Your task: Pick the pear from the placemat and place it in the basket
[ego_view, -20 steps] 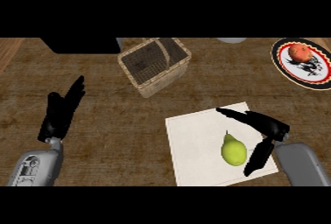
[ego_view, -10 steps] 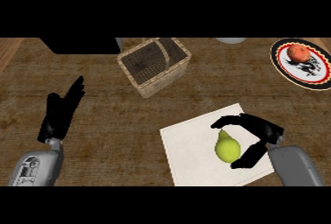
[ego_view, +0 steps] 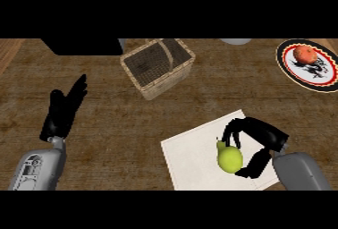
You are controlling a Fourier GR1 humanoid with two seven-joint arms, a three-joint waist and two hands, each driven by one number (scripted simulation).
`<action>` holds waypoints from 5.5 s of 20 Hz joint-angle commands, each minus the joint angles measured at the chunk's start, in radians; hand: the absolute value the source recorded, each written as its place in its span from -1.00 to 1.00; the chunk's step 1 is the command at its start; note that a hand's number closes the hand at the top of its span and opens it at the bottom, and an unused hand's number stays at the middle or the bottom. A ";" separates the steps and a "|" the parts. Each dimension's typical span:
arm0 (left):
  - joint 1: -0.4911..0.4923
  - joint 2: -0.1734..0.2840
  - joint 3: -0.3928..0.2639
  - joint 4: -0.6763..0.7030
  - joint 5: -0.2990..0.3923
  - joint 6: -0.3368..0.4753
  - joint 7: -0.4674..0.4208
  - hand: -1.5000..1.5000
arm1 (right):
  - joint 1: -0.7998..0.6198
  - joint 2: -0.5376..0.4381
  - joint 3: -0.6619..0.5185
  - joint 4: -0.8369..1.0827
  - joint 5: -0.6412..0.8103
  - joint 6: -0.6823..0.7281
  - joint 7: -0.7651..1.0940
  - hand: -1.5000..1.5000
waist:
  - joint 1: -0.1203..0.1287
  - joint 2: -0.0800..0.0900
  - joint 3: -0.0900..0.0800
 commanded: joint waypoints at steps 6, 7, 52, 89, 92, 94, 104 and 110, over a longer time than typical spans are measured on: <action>-0.008 -0.021 -0.043 0.023 -0.009 -0.028 -0.020 0.00 | -0.326 0.253 0.318 -0.137 0.385 -0.120 0.443 1.00 | 0.101 -0.019 -0.015; -0.013 -0.027 -0.059 0.019 -0.012 -0.036 -0.021 0.00 | -0.364 0.269 0.346 -0.119 0.410 -0.131 0.499 1.00 | 0.113 -0.013 -0.011; -0.056 -0.016 -0.013 0.070 -0.022 0.006 -0.050 0.00 | -1.863 0.201 0.234 0.771 -0.297 -0.462 1.274 1.00 | 0.046 0.016 -0.002; -0.032 0.013 0.023 0.029 0.020 -0.041 -0.011 0.00 | -1.519 0.210 0.048 1.019 -0.269 -0.775 0.743 -1.00 | 0.029 0.016 0.002; 0.003 0.003 0.003 -0.053 0.016 -0.037 0.037 0.00 | -1.473 0.193 0.018 1.001 -0.277 -0.904 0.711 -1.00 | 0.034 0.011 0.003; 0.024 -0.025 -0.010 -0.048 0.007 -0.018 -0.001 0.00 | -1.496 0.153 0.000 0.998 -0.275 -0.961 0.714 -1.00 | 0.035 0.012 0.003; 0.038 -0.001 0.017 -0.045 -0.001 -0.004 0.020 0.00 | -1.378 -0.055 -0.084 0.910 -0.321 -0.967 0.750 -1.00 | -0.014 -0.005 0.005; 0.067 -0.007 0.017 -0.032 0.004 -0.014 -0.028 0.00 | -1.221 -0.177 -0.141 0.791 -0.383 -0.854 0.699 -1.00 | -0.016 -0.003 0.004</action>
